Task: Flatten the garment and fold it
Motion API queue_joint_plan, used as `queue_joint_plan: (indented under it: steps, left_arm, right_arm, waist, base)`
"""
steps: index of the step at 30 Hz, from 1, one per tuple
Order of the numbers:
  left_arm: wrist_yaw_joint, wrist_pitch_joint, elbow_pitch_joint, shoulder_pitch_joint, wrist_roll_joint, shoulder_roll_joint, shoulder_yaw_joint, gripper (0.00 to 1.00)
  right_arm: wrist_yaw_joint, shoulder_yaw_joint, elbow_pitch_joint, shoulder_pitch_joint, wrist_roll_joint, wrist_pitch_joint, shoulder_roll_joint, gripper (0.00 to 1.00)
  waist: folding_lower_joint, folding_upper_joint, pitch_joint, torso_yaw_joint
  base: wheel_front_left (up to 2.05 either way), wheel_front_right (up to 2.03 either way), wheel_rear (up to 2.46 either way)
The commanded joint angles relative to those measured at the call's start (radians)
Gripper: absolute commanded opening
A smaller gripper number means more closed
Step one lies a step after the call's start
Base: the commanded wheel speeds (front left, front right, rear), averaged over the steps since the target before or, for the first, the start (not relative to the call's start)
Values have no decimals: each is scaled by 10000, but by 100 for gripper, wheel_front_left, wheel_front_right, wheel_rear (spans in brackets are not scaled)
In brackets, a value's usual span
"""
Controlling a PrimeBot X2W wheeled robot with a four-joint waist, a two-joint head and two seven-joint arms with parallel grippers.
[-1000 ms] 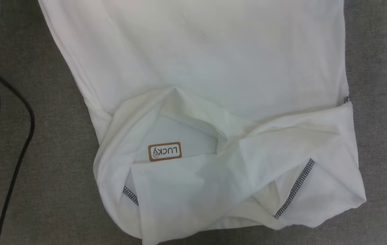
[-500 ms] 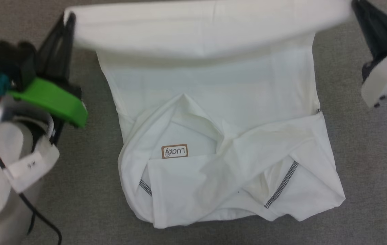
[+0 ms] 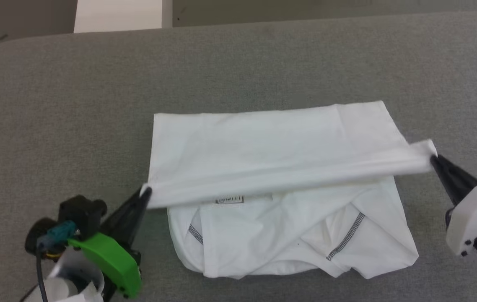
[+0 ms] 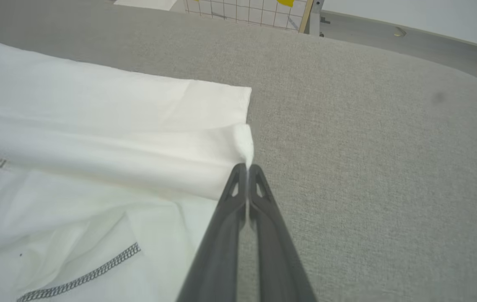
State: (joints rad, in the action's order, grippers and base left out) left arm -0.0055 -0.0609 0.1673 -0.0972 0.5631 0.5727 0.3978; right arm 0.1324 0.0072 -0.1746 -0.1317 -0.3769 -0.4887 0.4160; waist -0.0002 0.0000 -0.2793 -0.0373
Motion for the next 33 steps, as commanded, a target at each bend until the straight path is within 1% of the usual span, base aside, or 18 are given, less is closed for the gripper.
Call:
queue_joint_plan:
  steps: [1, 4, 10, 17, 20, 24, 25, 26, 27, 29, 33]
  left_arm:
    - [-115, -103, -72, 292, 279, 44, 88, 0]
    - [-386, -311, -400, 618, 585, 21, 374, 0]
    - [-707, -474, -1242, 893, 892, -117, 849, 0]
    - [-886, -568, -2053, 1020, 1087, -424, 1347, 0]
    - [-934, -475, -2438, 1008, 1130, -656, 1533, 0]
    - [-922, -333, -2968, 984, 1227, -925, 1608, 0]
    - [-879, -287, -3090, 994, 1255, -982, 1588, 27]
    - [-810, -189, -3223, 1011, 1289, -1057, 1539, 83]
    - [-747, -102, -3322, 1035, 1325, -1121, 1491, 100]
    - [-649, 148, -3507, 1067, 1358, -1234, 1393, 100]
    - [-502, 1202, -3702, 975, 1470, -1531, 908, 100]
  right_arm:
    - [-17, -152, -40, 357, 37, -169, -96, 0]
    - [-17, -461, -41, 1014, 64, -576, -329, 0]
    - [-17, -947, 13, 1926, 157, -1204, -902, 0]
    - [-17, -1071, 319, 2657, 378, -1643, -1541, 0]
    - [-17, -1039, 698, 2825, 394, -1754, -1883, 0]
    - [-17, -1037, 1159, 2879, 426, -1771, -2187, 0]
    - [-17, -1048, 1216, 2889, 442, -1775, -2234, 69]
    - [-17, -1126, 1314, 2900, 460, -1790, -2321, 100]
    - [-17, -1183, 1359, 2906, 480, -1769, -2377, 100]
    - [-17, -1334, 1360, 2933, 504, -1711, -2492, 100]
    - [-17, -1680, 1025, 3068, 426, -1577, -2787, 100]
  waist:
    - [2, 0, 320, 229]
    - [2, 0, 449, 324]
    - [2, 0, 633, 439]
    - [2, 0, 773, 468]
    - [2, 0, 825, 460]
    - [2, 0, 968, 433]
    - [2, 0, 1008, 427]
    - [2, 0, 1074, 423]
    - [2, 0, 1125, 427]
    - [2, 0, 1246, 450]
    - [2, 0, 1487, 571]
  base:
    - [0, 0, 0]
    - [0, 0, 0]
    - [0, 0, 0]
    - [0, 0, 0]
    - [0, 0, 0]
    - [0, 0, 0]
    - [0, 0, 0]
    - [0, 0, 0]
    - [0, 0, 0]
    - [0, 0, 0]
    - [0, 0, 0]
